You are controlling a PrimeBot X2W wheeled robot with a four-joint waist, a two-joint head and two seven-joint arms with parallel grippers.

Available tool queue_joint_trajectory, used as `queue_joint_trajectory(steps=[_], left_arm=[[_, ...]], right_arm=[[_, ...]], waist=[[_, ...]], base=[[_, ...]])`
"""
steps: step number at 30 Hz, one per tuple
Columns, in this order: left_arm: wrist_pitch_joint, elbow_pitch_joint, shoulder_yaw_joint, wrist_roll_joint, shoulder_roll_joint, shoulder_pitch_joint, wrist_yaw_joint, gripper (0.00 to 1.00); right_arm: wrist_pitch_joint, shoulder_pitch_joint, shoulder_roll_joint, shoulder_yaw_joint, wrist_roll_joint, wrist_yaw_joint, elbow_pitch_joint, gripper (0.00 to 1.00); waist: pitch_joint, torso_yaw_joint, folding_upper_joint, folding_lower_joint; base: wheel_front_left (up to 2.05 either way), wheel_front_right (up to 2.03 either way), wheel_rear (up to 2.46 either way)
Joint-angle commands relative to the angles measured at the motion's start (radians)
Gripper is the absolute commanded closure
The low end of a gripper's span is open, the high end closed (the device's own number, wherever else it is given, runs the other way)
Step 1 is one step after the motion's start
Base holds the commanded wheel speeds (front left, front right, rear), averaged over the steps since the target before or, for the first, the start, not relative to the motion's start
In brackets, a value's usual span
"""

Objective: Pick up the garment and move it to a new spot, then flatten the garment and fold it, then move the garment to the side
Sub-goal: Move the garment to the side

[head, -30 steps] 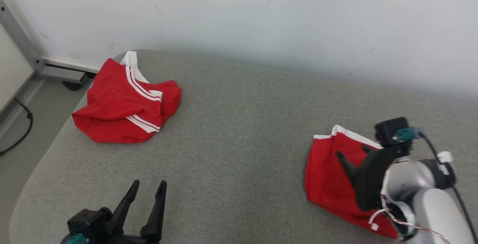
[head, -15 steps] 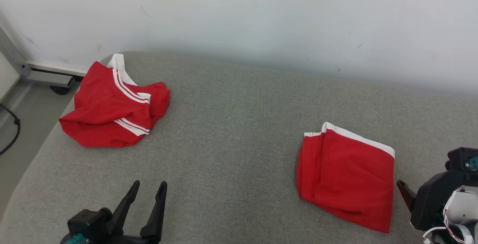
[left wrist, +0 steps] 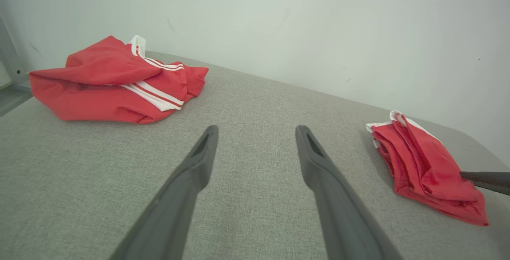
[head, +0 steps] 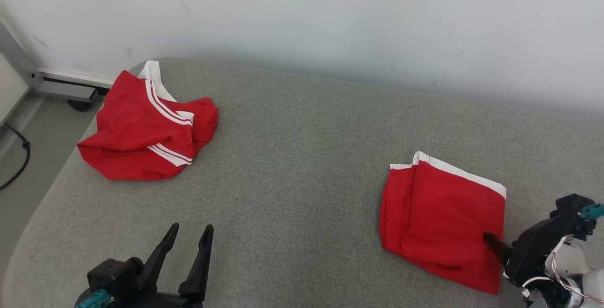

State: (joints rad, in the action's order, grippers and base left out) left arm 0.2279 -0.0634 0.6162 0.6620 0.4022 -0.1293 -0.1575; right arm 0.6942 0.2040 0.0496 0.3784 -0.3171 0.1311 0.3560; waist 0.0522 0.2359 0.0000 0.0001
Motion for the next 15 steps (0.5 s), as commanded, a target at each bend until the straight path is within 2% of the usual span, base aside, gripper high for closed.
queue_joint_trajectory(steps=[1,9,10,12,13,14,15], left_arm=[[-0.002,0.0,-0.002,0.002,0.004,-0.011,-0.001,0.0],[0.004,0.0,-0.002,0.006,0.0,-0.017,-0.004,0.0],[0.005,0.0,-0.003,0.007,0.0,-0.017,-0.004,0.0],[0.007,0.0,-0.005,0.008,0.001,-0.016,-0.005,0.0],[0.008,0.0,-0.006,0.009,0.002,-0.016,-0.005,0.0],[0.009,0.0,-0.006,0.009,0.002,-0.016,-0.005,0.0],[0.009,0.0,-0.006,0.01,0.003,-0.016,-0.006,0.0]], right_arm=[[-0.008,0.018,0.002,-0.004,-0.018,-0.001,0.031,0.0],[-0.032,0.092,0.0,-0.038,-0.069,-0.001,0.215,0.0],[-0.039,0.1,-0.001,-0.039,-0.07,-0.001,0.23,0.04],[-0.049,0.118,-0.001,-0.045,-0.069,-0.001,0.255,0.69],[-0.056,0.128,-0.001,-0.048,-0.07,-0.001,0.262,0.8],[-0.061,0.136,-0.001,-0.051,-0.069,-0.001,0.27,1.0],[-0.067,0.144,-0.001,-0.056,-0.064,-0.001,0.275,1.0]], waist=[[0.001,0.005,0.0,-0.0001],[0.008,0.023,0.0,-0.0001],[0.009,0.024,0.0,-0.0001],[0.01,0.026,0.0,-0.0001],[0.011,0.026,0.0,-0.0001],[0.011,0.027,0.0,-0.0001],[0.011,0.027,0.0,-0.0001]], base=[[0.0,0.0,0.0],[0.0,0.0,0.0],[0.0,0.0,0.0],[0.0,0.0,0.0],[0.0,0.0,0.0],[0.0,0.0,0.0],[0.0,0.0,0.0]])
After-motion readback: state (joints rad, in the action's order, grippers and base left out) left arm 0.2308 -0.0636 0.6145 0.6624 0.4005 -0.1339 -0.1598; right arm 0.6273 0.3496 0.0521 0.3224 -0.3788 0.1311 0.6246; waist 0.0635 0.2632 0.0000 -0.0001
